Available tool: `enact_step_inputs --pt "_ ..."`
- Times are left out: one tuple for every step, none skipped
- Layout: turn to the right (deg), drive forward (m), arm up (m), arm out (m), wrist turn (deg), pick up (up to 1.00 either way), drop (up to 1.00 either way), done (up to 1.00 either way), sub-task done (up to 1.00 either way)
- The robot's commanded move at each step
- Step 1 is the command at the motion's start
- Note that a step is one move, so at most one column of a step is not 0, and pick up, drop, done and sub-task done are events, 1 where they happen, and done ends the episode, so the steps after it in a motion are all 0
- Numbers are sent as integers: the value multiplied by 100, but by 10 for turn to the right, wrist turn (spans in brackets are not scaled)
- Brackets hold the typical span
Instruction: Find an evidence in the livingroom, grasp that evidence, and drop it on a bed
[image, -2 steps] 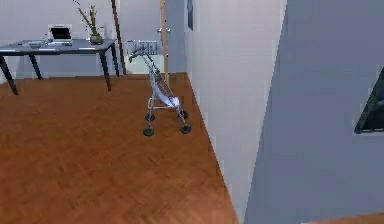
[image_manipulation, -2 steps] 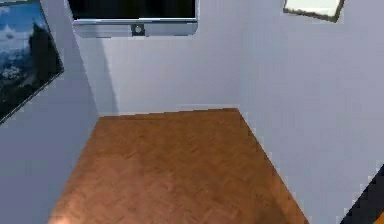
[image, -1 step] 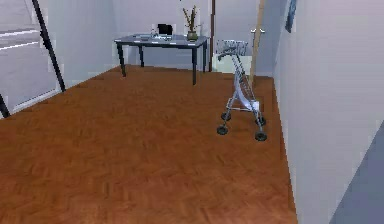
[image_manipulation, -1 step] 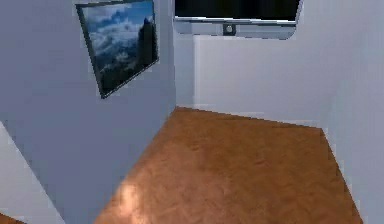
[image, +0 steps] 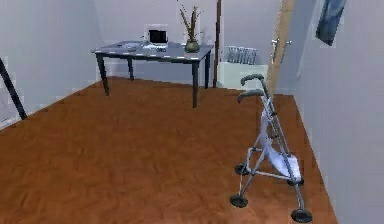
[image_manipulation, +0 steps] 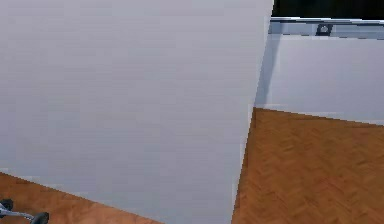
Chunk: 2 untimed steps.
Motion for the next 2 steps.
enact_step_inputs --pt "-30 0 0 0 0 0 0 0 0" --pt "0 100 0 0 0 0 0 0 0"
